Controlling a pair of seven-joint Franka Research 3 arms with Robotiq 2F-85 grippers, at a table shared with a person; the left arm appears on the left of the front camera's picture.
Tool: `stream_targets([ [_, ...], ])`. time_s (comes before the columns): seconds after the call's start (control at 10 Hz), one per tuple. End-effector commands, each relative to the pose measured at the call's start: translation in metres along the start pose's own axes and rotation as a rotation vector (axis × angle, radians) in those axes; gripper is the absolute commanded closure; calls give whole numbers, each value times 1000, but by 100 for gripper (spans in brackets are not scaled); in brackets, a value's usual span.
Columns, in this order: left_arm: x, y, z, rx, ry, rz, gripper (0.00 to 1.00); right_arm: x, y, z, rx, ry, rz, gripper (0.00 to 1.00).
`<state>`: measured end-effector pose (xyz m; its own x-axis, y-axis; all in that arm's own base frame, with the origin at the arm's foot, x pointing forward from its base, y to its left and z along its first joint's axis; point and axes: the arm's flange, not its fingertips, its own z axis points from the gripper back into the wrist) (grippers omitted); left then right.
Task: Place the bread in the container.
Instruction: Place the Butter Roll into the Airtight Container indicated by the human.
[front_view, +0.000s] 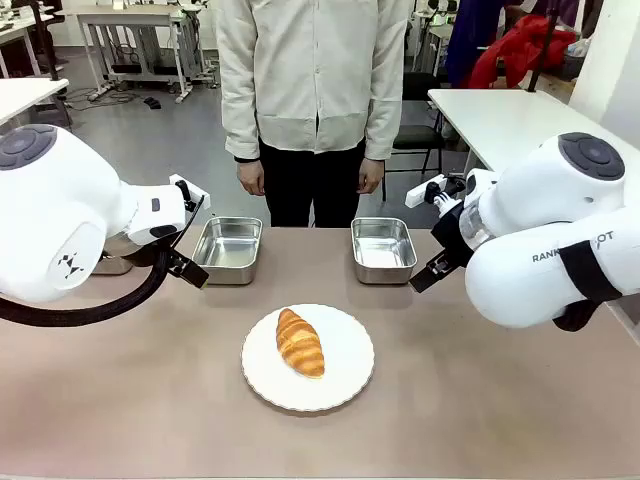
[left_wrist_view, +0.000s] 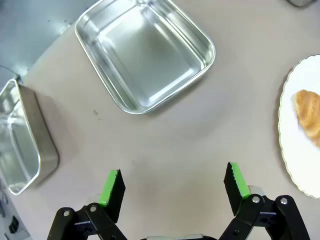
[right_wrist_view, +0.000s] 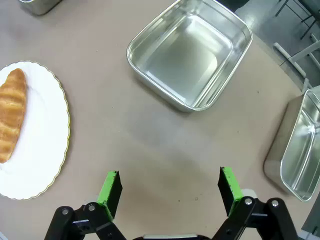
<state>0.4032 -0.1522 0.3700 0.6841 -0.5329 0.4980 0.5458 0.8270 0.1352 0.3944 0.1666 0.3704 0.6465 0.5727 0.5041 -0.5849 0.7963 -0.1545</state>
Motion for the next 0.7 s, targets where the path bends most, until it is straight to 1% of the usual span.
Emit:
stream_targets([
  [0.0,0,0,0,0,0,0,0,0,0,0,0,0,0,0],
  [0.6,0,0,0,0,0,0,0,0,0,0,0,0,0,0],
])
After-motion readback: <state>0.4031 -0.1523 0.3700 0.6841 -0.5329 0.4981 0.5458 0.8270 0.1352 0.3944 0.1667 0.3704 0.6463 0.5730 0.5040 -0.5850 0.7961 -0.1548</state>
